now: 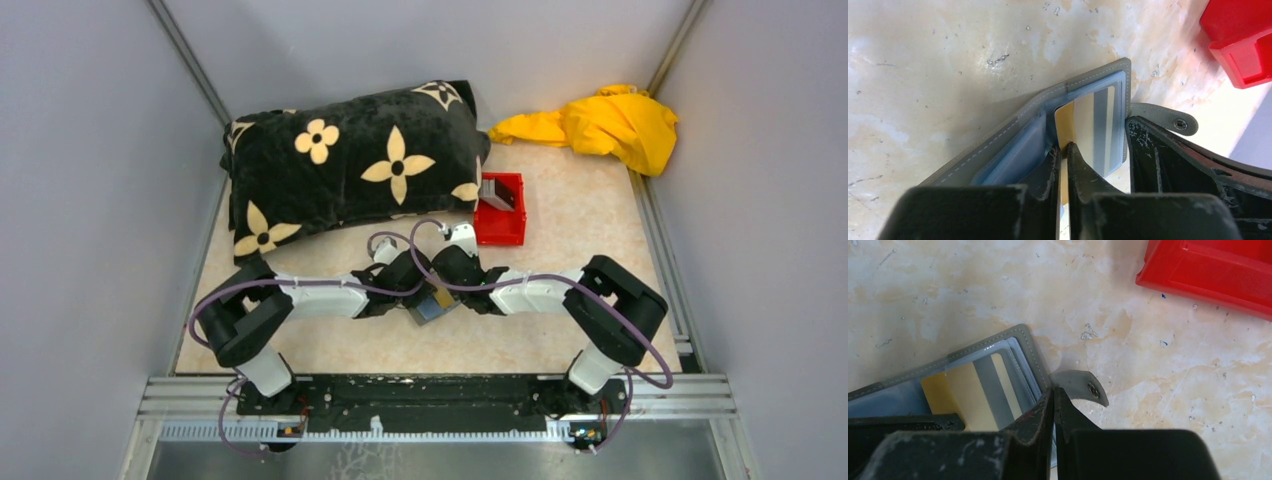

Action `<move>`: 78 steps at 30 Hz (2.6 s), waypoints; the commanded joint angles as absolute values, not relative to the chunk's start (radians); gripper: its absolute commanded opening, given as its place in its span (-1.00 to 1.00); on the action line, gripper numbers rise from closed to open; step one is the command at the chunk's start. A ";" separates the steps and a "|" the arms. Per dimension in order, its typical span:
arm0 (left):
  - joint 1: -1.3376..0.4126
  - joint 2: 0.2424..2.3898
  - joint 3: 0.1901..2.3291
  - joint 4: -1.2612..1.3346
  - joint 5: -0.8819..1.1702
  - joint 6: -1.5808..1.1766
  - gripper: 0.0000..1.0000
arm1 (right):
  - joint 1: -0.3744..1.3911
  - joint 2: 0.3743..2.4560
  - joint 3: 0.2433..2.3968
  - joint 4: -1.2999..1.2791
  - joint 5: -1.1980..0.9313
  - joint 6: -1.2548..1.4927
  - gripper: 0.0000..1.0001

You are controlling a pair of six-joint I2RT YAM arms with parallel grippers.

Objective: Put the credit cards into the card holder
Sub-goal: Insert the credit card into the card holder.

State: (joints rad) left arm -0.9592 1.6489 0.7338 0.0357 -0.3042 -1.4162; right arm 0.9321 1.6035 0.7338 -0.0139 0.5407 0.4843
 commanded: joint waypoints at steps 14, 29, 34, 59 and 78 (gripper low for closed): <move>-1.000 1.625 0.730 -0.252 -0.426 -1.244 -0.13 | 0.973 1.625 0.755 -0.048 0.379 0.533 -0.91; -1.003 1.553 0.754 -0.273 -0.428 -1.184 -0.35 | 0.973 1.638 0.750 -0.035 0.367 0.543 -0.91; -1.003 1.540 0.789 -0.296 -0.416 -1.136 -0.26 | 0.973 1.638 0.749 -0.030 0.363 0.544 -0.91; -1.004 1.430 0.694 -0.205 -0.378 -1.074 -1.00 | 0.973 1.644 0.742 -0.016 0.353 0.547 -0.91; -1.011 1.516 0.659 -0.149 -0.371 -1.081 -1.00 | 0.973 1.644 0.741 -0.014 0.349 0.544 -0.91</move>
State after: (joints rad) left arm -1.0000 1.4876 0.6769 -0.1574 -0.3721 -1.0801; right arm 0.9539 1.6081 0.7410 0.0265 0.3870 0.5358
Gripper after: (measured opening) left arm 0.005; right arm 0.044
